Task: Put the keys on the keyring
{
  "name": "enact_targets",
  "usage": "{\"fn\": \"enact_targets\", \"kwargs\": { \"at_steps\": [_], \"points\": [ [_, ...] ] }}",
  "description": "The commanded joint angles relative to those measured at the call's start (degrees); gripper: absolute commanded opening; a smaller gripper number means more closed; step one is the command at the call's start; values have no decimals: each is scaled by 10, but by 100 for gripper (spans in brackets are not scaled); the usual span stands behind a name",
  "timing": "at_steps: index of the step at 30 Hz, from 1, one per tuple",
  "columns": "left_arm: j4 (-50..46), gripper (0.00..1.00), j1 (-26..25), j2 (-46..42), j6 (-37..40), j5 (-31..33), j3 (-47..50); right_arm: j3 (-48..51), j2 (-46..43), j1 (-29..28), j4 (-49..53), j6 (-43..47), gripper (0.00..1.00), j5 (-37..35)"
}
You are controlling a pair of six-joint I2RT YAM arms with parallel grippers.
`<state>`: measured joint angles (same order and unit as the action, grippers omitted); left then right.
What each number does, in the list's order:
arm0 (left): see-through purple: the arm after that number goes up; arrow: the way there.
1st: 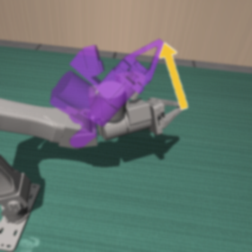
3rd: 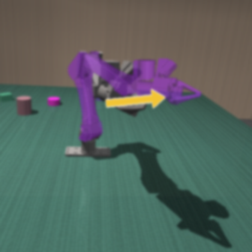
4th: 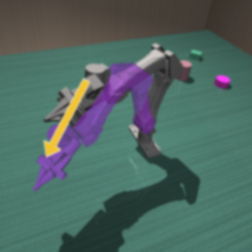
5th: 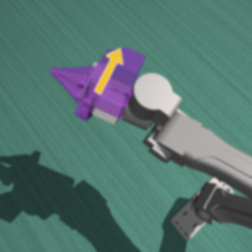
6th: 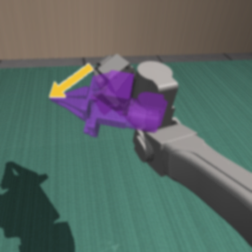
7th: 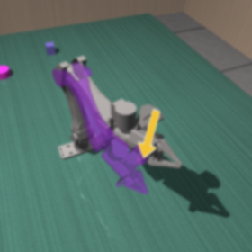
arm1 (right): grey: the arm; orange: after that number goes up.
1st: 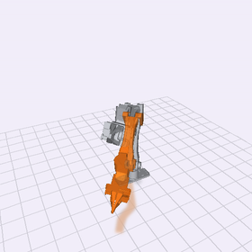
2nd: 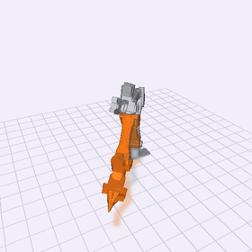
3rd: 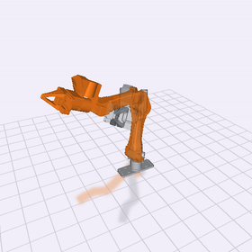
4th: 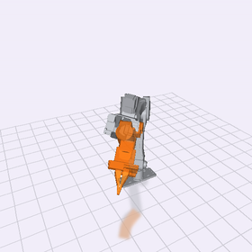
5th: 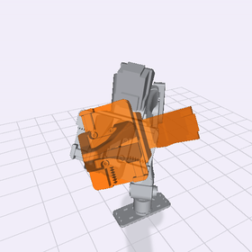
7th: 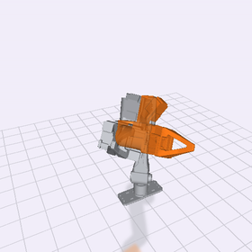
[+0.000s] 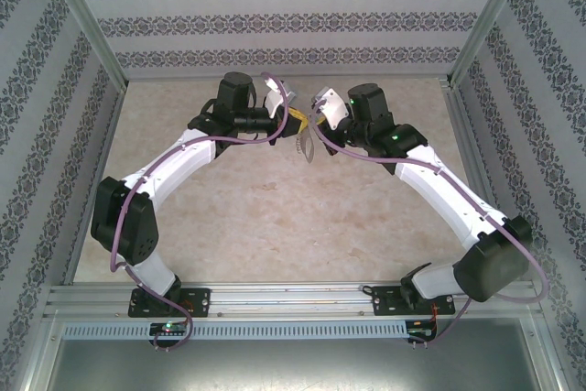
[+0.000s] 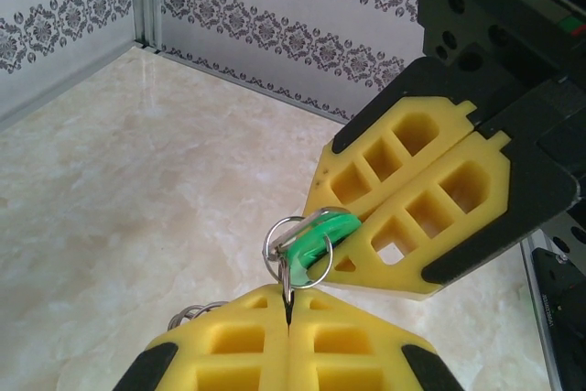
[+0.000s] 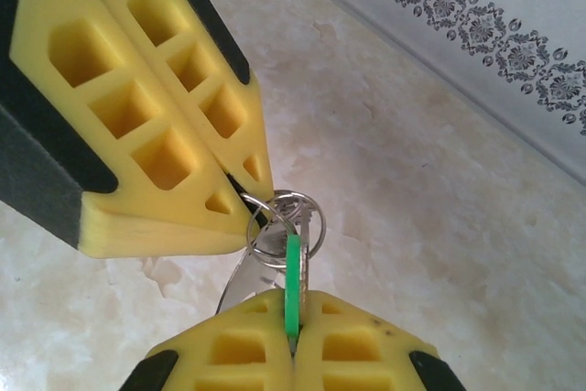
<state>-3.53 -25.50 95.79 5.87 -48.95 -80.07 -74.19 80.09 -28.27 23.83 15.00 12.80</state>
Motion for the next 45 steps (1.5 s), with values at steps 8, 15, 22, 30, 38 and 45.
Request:
{"fn": "enact_targets", "kwargs": {
  "at_steps": [8, 15, 22, 30, 38, 45],
  "points": [
    [7, 0, -7, 3, 11, -14, -19, 18, -23, 15, -5, -1, 0, -13],
    [5, 0, -7, 1, 12, -14, -20, 14, -12, 12, -3, 1, 0, -5],
    [4, 0, -7, 3, 11, -15, -23, -1, 9, -6, -4, 4, 0, -1],
    [0, 0, -7, 3, 12, -15, -24, -11, 25, -16, 3, 12, 0, -20],
    [-10, 0, -7, 5, 20, -15, -28, 8, -1, 2, -2, 3, 0, -43],
    [-12, 0, -7, 5, 20, -14, -28, 11, -9, 9, -3, -1, 0, -30]
  ]
}}
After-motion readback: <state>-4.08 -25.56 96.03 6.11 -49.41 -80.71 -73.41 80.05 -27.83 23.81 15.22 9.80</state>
